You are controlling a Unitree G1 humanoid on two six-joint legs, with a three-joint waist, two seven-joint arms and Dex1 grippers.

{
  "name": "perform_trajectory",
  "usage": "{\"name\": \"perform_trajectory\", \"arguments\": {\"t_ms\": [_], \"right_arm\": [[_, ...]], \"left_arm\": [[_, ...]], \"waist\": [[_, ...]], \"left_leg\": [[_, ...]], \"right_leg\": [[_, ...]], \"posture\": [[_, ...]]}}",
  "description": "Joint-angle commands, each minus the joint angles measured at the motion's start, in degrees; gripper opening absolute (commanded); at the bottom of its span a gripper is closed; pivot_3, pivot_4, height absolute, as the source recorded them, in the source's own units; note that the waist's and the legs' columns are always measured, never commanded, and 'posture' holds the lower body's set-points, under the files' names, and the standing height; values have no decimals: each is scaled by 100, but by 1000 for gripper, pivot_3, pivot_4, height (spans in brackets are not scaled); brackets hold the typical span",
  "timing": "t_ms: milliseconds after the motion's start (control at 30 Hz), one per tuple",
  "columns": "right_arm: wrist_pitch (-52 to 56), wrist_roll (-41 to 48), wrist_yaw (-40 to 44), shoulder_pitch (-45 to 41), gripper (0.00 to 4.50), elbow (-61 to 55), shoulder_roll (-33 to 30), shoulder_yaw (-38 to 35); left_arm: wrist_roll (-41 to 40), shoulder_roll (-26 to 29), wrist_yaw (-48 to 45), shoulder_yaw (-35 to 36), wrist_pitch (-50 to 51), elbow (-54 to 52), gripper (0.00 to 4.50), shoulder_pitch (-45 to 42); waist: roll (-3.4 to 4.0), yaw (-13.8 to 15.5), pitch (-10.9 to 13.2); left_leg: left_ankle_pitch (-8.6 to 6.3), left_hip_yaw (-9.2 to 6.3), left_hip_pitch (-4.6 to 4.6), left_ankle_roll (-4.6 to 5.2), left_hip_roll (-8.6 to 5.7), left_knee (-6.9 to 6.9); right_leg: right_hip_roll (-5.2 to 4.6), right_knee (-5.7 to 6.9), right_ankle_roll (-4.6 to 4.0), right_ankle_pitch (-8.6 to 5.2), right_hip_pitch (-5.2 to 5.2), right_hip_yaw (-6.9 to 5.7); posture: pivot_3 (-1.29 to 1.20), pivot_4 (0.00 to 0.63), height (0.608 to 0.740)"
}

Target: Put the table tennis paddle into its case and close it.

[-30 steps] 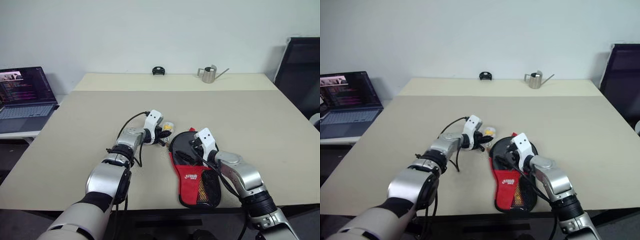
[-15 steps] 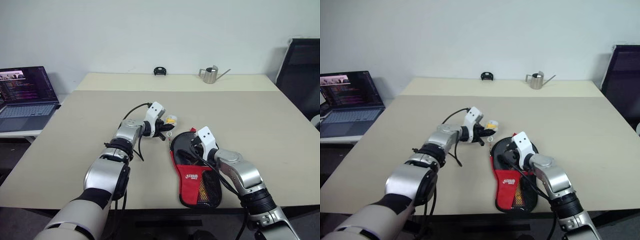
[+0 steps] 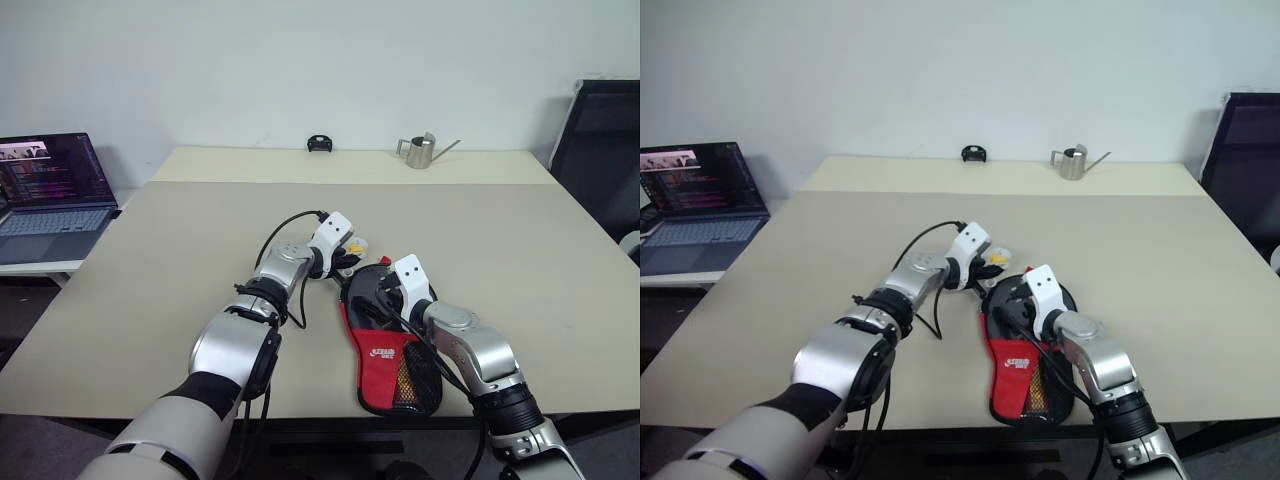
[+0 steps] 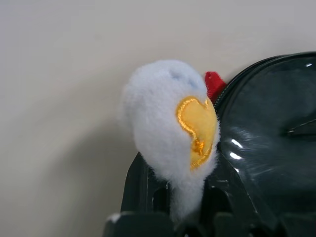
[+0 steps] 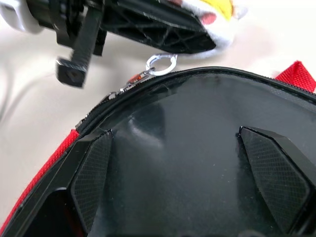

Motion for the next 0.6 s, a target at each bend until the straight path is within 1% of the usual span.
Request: {"name": "perform_trajectory", "arguments": {"t_ms": [33, 367, 433, 533, 600], "right_arm": [[563, -49, -54, 465, 4500, 374, 29, 155], [822, -26, -201, 878, 4500, 40, 113, 232], [883, -6, -249, 968, 4500, -56, 162, 240], [1001, 20, -333, 1116, 4500, -258, 242, 266], [1063, 31, -384, 1239, 4500, -385, 288, 272]], "left_arm": [[120, 0, 436, 37, -241, -58, 216, -376], [411, -161, 1393, 52, -440, 67, 216, -624], [495, -236, 1486, 17, -491, 81, 216, -648], [620, -361, 1572, -29, -527, 98, 216, -676], [685, -489, 1680, -33, -530, 111, 216, -689]], "waist": [[-8, 0, -6], [-27, 0, -41], [-27, 0, -41], [-28, -3, -41], [-31, -3, -44]], "left_leg": [[0, 0, 0, 0, 0, 0], [0, 0, 8, 0, 1, -2], [-1, 0, 31, 0, 1, -6], [-3, -12, 87, 1, 6, -21], [-3, -11, 93, 0, 5, -21]], "right_leg": [[0, 0, 0, 0, 0, 1], [0, -4, 1, -1, 7, 0], [0, -9, 2, -1, 29, -1], [6, -46, 3, -2, 99, -14], [16, -50, 4, -2, 108, -13]], "posture": [[0, 150, 740], [0, 150, 740], [0, 150, 740], [0, 150, 740], [0, 150, 740]]}}
